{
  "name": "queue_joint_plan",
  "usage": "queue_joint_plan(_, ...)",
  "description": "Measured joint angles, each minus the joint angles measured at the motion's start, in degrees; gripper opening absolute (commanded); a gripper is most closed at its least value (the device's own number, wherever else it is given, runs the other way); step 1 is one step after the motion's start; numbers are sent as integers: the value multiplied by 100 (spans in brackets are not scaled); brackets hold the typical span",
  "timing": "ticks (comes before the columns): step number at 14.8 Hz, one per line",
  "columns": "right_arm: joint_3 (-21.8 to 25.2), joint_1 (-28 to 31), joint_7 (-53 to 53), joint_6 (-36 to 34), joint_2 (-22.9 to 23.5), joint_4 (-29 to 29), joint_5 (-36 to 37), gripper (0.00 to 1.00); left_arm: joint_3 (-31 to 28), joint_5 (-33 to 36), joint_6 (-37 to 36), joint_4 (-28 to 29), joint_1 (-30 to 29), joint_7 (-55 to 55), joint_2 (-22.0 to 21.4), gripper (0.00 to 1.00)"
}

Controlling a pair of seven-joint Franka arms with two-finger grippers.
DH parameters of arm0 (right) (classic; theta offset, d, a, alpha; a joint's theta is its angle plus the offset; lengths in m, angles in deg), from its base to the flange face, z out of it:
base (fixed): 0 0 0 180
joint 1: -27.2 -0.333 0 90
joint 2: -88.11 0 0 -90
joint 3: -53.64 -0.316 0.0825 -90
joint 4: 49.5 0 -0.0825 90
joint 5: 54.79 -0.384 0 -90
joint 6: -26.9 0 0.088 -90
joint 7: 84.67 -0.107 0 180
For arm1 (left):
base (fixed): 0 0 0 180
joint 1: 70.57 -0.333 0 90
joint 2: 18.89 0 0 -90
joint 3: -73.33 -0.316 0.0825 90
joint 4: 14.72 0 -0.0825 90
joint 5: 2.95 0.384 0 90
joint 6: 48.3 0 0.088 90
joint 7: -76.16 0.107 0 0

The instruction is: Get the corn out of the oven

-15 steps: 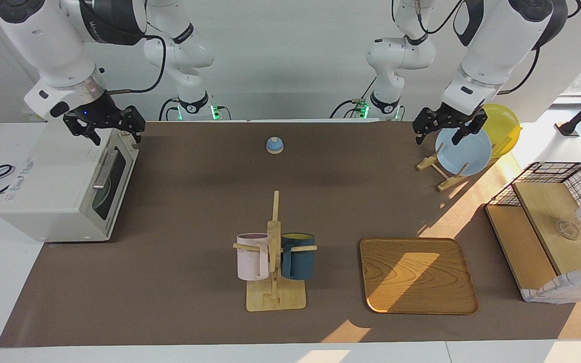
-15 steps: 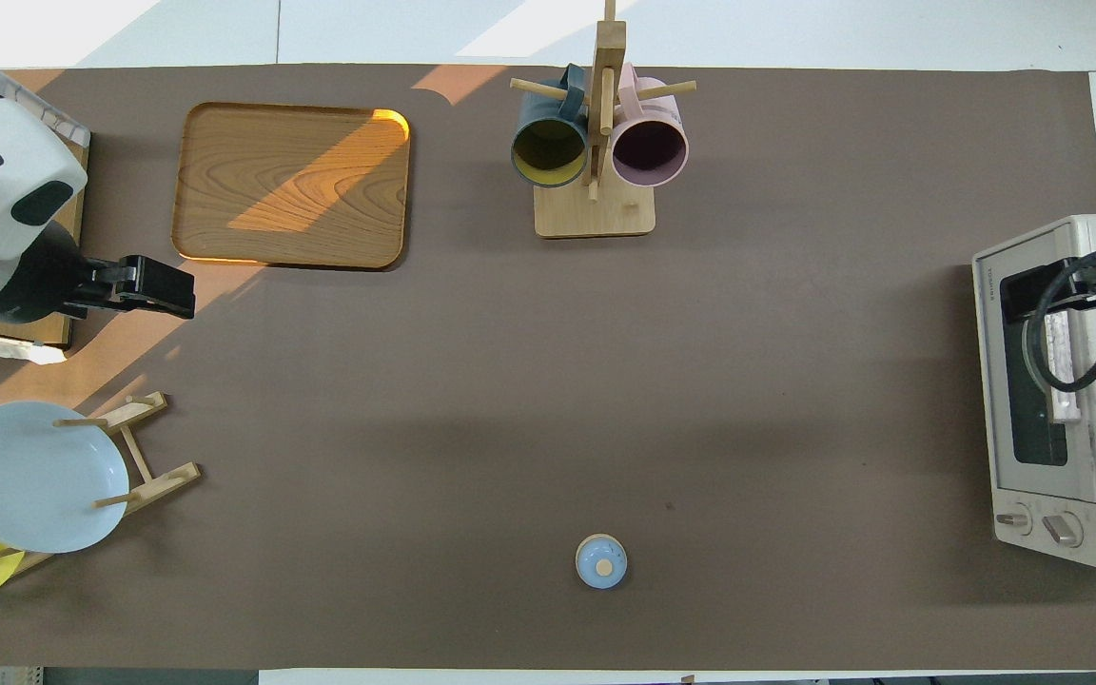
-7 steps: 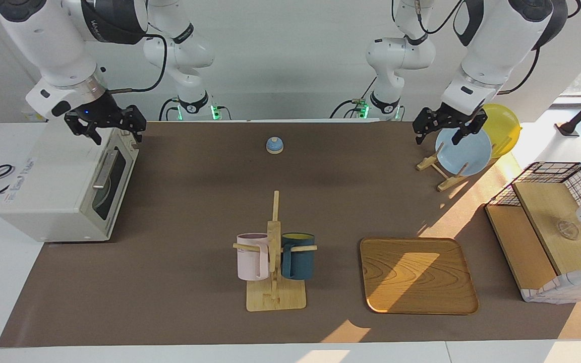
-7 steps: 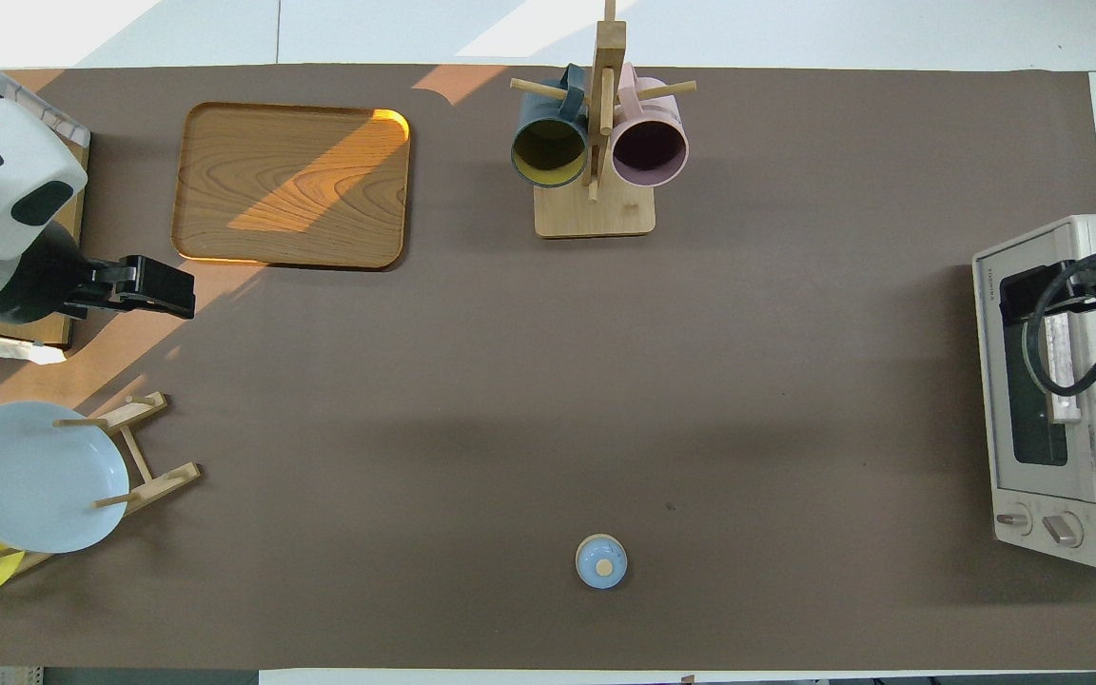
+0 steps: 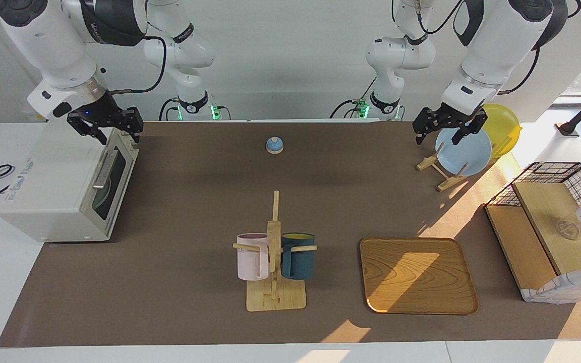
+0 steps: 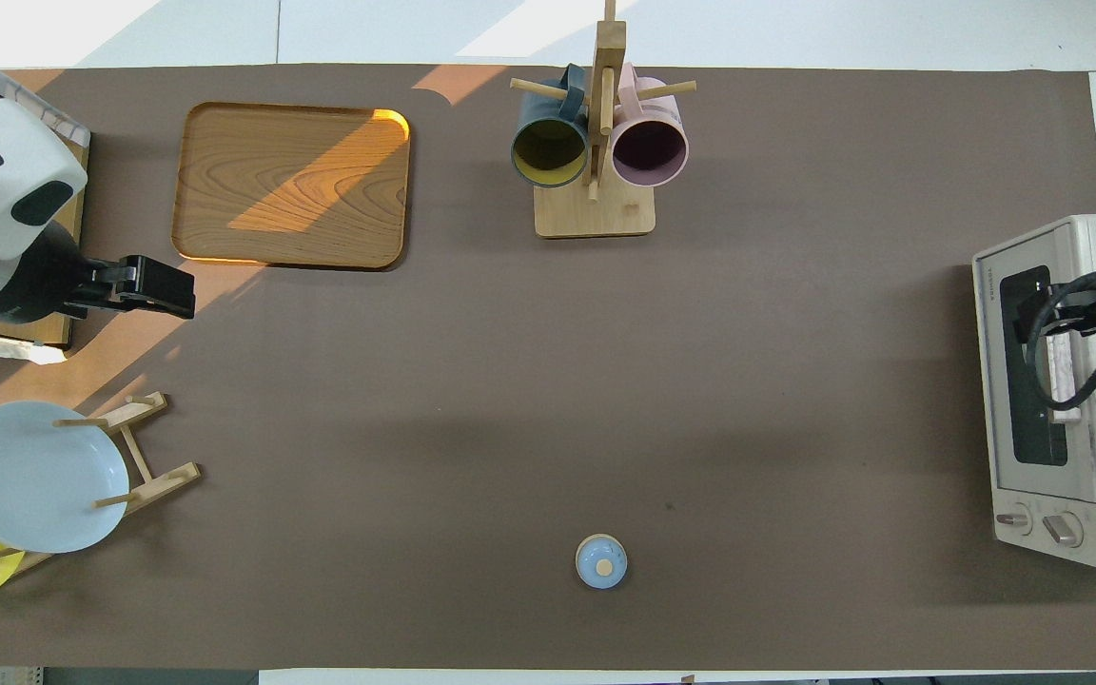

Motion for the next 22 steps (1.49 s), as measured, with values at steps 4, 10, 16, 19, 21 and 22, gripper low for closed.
queue_joint_plan(4, -54, -50, 0, 681, -307, -769, 145, 0, 0, 0, 0, 0, 0, 0, 0, 100)
queue_joint_plan(10, 8, 264, -418, 1213, -406, -1323, 271, 0, 0, 0, 0, 0, 0, 0, 0, 100)
queue_joint_plan(16, 26, 627, -470, 1469, -406, -1664, 349, 0, 0, 0, 0, 0, 0, 0, 0, 100)
queue_joint_plan(19, 26, 799, -487, 1590, -406, -1781, 351, 0, 0, 0, 0, 0, 0, 0, 0, 100)
queue_joint_plan(21, 27, 910, -487, 1666, -405, -1905, 352, 0, 0, 0, 1, 0, 0, 0, 0, 100)
queue_joint_plan(22, 27, 929, -487, 1684, -405, -1956, 352, 0, 0, 0, 2, 0, 0, 0, 0, 100)
